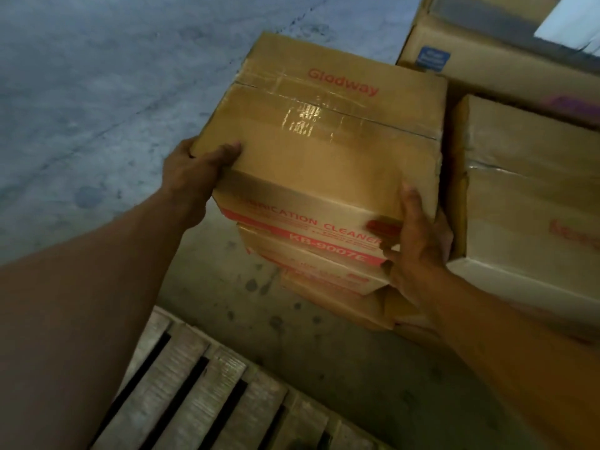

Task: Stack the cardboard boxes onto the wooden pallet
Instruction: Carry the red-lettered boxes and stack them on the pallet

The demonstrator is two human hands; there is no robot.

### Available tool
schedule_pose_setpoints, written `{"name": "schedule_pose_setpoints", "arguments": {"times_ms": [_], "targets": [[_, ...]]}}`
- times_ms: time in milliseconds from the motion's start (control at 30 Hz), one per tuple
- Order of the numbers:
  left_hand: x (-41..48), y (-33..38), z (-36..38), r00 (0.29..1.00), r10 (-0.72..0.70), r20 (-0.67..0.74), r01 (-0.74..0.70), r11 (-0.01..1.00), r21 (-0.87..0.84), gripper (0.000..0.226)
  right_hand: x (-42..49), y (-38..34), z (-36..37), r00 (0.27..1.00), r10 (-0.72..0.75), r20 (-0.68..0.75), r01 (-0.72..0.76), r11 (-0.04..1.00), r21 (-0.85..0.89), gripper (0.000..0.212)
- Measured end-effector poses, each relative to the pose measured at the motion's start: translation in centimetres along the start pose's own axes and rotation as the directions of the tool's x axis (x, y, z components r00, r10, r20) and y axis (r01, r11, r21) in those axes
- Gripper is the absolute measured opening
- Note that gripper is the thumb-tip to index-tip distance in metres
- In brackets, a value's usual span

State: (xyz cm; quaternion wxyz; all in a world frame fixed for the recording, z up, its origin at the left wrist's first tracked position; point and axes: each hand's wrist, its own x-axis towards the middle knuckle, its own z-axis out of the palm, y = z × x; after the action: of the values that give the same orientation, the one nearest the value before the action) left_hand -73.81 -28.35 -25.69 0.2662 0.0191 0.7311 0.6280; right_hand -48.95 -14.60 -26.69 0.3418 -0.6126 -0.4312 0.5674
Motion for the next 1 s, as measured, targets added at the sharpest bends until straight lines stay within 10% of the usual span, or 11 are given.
{"name": "schedule_pose_setpoints", "arguments": {"times_ms": [233,400,533,1000], "targets": [[-4.9,-0.6,-10.9,0.993,0.056,-0.101,-0.068,0.991,-0.113,0.036,-5.9,0.1,2.9,0.97,-0.075,0.231,0.111,0.983,-0.149,0.074],[-9.5,-0.8,-23.0,0.958,0.07,-0.278,-0.111,0.985,-0.134,0.042,-13.1,0.0,9.3,0.867,-0.17,0.468,0.237,0.967,-0.09,0.005],[-14.2,-2.7,-31.3,0.917,-0.025,-0.399,-0.032,0.99,-0.135,0.089,-18.8,0.9,13.5,0.726,-0.178,0.665,0.309,0.947,-0.084,0.032],[-26.4,-24.2,-34.0,0.726,-0.377,-0.576,0.133,0.898,-0.42,0.062,-21.0,16.5,19.0,0.372,0.179,0.911,0.437,0.832,-0.342,0.012]]}}
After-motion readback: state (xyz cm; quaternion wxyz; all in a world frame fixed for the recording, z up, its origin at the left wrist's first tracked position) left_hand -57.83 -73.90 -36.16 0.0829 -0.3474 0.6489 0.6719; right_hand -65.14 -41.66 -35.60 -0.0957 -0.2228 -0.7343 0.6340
